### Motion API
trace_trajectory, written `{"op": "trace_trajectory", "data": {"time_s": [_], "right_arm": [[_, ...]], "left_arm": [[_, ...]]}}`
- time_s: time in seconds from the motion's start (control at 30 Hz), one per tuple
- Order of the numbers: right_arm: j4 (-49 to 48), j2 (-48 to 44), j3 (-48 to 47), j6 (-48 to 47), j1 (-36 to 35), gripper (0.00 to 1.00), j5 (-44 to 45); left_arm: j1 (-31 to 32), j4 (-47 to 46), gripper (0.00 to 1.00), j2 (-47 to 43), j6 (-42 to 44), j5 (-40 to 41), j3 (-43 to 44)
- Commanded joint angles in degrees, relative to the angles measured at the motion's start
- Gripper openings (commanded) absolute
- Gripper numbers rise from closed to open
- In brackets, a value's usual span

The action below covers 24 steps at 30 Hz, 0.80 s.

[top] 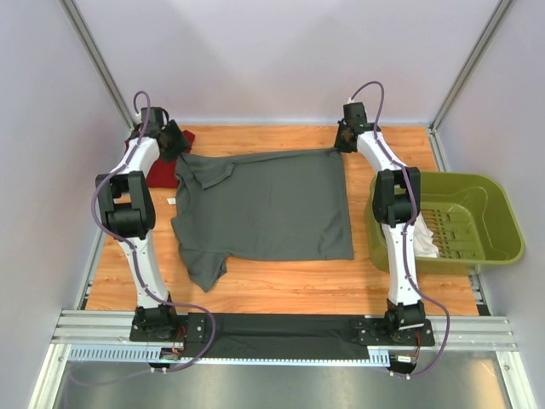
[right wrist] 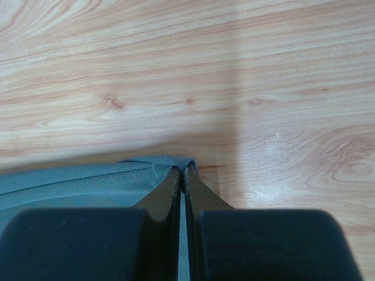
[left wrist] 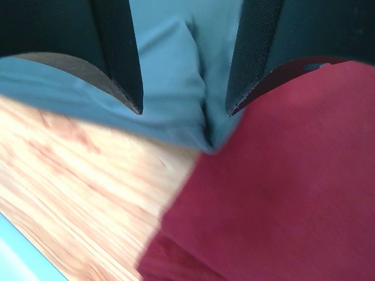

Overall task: Fold and stack the t-shirts
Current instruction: Flatten the tshirt out, then fold the tshirt

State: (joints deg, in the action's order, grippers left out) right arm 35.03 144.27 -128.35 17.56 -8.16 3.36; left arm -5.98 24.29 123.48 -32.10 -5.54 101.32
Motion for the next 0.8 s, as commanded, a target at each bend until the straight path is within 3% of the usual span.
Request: {"op": "trace_trajectory", "data": {"time_s": [0.0, 0.27, 0.5, 0.77], "right_arm": [[-3.0, 1.4, -2.8, -0.5, 0.4, 0.00, -0.2], [-2.9, 1.3, -2.7, -0.8, 0.5, 0.00, -0.9], [-2.6, 0.6, -2.7, -1.5, 0.5, 0.00, -1.0], [-2.2, 0.4, -2.5, -2.0, 0.4, 0.00, -1.0]], "left_arm": [[2.6, -1.5, 0.66, -7.7, -2.3, -1.3, -2.8], [7.4, -4.4, 0.66, -14.1, -11.3, 3.4, -14.6], [7.4, -4.2, 0.66, -13.0, -16.1, 4.7, -17.8], [7.3, -5.7, 0.66, -9.9, -15.4, 5.2, -19.1]]}}
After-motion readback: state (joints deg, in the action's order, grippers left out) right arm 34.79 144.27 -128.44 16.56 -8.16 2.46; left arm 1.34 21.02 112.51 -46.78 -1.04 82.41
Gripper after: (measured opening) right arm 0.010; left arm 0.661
